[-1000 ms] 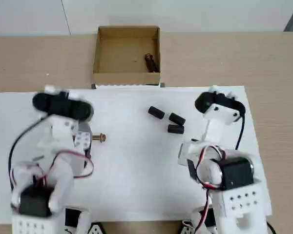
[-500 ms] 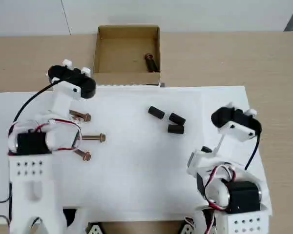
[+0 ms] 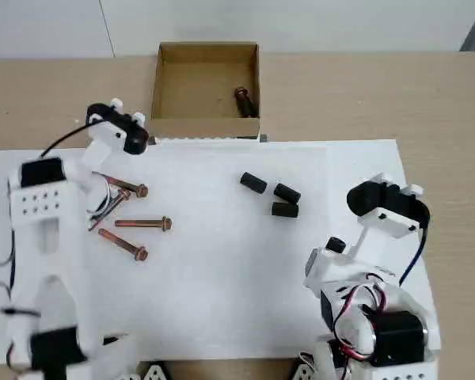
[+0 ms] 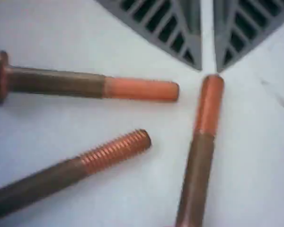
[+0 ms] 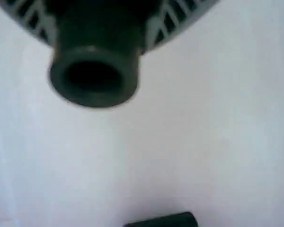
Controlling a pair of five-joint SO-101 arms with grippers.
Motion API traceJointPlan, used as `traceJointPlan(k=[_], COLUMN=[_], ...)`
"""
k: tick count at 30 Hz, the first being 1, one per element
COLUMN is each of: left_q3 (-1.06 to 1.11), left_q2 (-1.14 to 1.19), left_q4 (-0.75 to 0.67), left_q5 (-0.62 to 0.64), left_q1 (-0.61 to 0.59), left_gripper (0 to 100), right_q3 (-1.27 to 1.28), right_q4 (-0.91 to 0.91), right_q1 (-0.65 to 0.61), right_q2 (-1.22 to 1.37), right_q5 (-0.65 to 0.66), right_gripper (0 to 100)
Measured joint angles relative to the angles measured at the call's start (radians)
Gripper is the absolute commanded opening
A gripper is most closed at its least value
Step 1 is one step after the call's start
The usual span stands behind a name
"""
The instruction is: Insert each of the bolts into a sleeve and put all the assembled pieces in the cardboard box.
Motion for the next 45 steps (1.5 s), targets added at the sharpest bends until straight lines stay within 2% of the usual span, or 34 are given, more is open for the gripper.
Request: traceJointPlan(k=[5,17,27,32,35,40,45], left_q3=[-0.120,-0.316,-0.494,-0.568,-0.608,-0.643,-0.715], left_q2=[0.187,0.509,0.715,0.790,0.822,0.845,0.867], left_q4=[0.015,0.029,0.029,0.035,0.048,0.066,0.144], left_q5=[-0.046,-0.115,-0.121,-0.126,-0.126,-0.121,-0.121], left_q1=[0.000,0.000,0.002,0.003,-0.002,0.000,0.000], left_gripper=[8,9,9,7,0,0,0], right_q3=[0.000,0.037,0.041,0.041,0.041,0.041,0.041], right_q4=[0.000,0.000,-0.012,-0.012,-0.012,-0.012,-0.012], right_q1=[0.000,0.000,0.000,0.000,-0.002,-0.002,-0.002], right_q2=[0.002,-0.008,-0.005,-0.005,-0.005,-0.005,-0.005], right_q5=[0.000,0.000,0.000,0.018,0.025,0.025,0.025], right_gripper=[0.2,0.2,0.2,0.2,0.2,0.2,0.2])
